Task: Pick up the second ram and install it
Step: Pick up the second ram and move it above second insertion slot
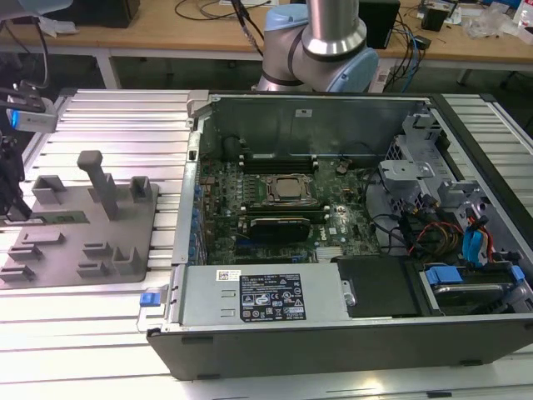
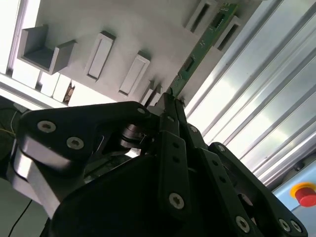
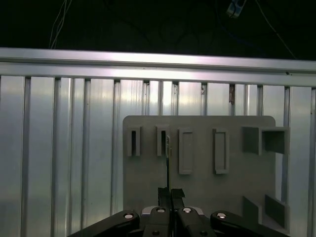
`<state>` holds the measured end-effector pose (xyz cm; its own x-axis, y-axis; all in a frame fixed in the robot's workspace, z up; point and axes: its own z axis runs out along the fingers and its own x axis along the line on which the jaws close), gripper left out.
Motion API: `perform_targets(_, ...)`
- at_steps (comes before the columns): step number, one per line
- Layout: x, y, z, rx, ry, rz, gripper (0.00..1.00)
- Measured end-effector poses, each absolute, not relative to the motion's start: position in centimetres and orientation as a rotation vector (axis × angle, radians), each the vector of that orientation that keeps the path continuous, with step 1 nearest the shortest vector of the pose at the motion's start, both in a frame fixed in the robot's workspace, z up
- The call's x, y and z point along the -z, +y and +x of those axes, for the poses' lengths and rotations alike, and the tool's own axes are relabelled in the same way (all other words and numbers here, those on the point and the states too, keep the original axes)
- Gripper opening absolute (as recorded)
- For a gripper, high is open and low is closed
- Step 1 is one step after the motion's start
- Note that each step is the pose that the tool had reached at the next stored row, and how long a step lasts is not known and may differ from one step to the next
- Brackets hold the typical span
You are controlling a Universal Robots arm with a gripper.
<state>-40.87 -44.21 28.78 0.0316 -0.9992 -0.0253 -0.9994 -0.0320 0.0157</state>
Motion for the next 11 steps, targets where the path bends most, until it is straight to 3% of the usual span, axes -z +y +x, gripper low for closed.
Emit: perform_targets(11,-30.0,-44.2,-40.9,-0.044,2.18,-2.251,0.09)
